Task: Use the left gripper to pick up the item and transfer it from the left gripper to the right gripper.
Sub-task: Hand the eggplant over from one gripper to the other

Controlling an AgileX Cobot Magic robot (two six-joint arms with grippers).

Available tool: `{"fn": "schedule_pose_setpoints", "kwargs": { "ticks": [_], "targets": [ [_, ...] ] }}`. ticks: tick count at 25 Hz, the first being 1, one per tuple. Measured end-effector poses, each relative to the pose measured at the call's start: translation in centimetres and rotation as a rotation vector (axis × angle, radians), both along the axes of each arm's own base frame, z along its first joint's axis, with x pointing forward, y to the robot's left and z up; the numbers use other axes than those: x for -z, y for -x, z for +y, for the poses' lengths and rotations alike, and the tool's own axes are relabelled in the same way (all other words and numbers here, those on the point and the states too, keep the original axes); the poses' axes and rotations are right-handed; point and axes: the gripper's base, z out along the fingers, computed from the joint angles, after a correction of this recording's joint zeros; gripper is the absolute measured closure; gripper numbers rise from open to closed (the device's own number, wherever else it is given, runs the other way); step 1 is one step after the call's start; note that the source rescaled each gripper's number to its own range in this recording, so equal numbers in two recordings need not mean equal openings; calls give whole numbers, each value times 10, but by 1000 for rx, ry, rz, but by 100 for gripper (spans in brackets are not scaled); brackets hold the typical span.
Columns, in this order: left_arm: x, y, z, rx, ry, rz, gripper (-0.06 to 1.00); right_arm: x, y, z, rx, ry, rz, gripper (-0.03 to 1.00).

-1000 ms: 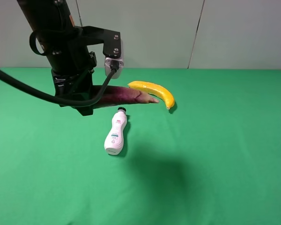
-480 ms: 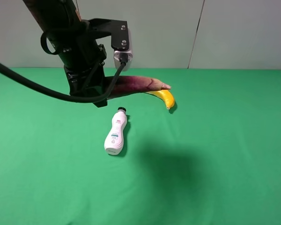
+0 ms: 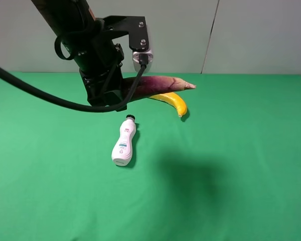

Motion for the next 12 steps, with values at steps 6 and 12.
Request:
{"fn": "schedule_pose_setpoints", "kwargs": {
  "ticks": [6,12],
  "targets": [
    [0,0,0,-2,5,4,94,0,0,0,0,0,0,-3],
    [0,0,-1,-2,6,4,94,0,0,0,0,0,0,-3]
  ]
}}
